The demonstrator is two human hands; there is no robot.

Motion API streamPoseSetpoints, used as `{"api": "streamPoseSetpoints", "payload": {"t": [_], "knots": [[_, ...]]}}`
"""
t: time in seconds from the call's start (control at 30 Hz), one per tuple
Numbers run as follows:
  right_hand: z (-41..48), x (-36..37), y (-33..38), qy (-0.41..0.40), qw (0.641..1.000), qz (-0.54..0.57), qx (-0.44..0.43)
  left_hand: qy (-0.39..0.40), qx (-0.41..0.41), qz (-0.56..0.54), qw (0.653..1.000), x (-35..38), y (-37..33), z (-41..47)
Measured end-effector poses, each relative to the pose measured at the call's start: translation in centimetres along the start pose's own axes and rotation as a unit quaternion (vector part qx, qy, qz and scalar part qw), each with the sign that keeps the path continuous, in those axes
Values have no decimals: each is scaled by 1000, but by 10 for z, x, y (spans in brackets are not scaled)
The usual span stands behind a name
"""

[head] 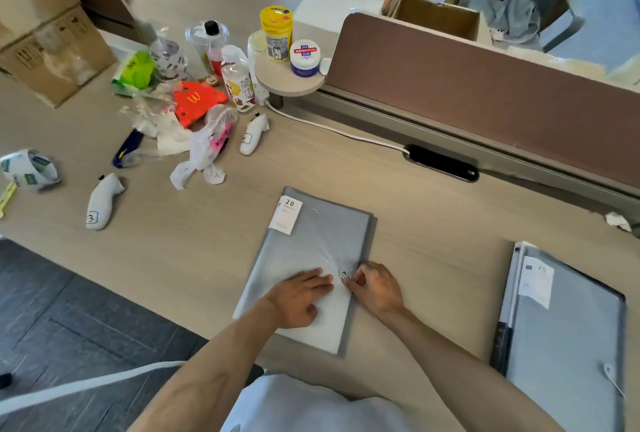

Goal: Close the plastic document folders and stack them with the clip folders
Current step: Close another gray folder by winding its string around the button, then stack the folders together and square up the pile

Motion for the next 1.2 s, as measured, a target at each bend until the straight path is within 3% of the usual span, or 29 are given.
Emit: {"api": "streamPoseSetpoints", "payload": {"t": [0.13,0.2,0.27,0.33,0.43,0.57,0.63,0.8,0.9,1.07,1.2], "knots": [[2,2,-2,65,997,0,30,-28,-41,-34,998,-15,16,-2],[1,2,-3,100,994,-1,37,-25,-99,-55,993,-22,33,-7],[-2,1,-2,124,992,0,40,-74,-151,-77,983,-39,48,-13],[-4,-3,-4,114,992,14,55,-120,-225,-100,962,-54,66,-26],[-5,-11,-15,62,988,78,116,-106,-337,-145,924,-48,93,-46],[-12,-7,-21,47,975,138,167,-137,-388,-236,880,-46,101,-54],[-17,-4,-26,35,961,189,200,-171,-410,-308,841,-44,107,-58],[-27,-1,-47,-5,917,302,261,-271,-392,-531,700,-39,107,-55],[-39,-1,-80,-48,865,380,325,-233,-334,-602,687,-39,93,-36],[-63,-10,-114,-80,797,475,365,-222,-281,-706,611,-46,63,2],[-81,-44,-137,-131,775,509,350,-181,-223,-721,630,-63,26,48]]}}
Point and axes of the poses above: each hand's wrist, its own z-axis towards the middle knuckle, its own x-axis out of the palm, y = z × x, the point moved 10 cm from there along z, towards the middle knuckle, and after that the axes turned 10 degrees about x, right-handed, at the moved point
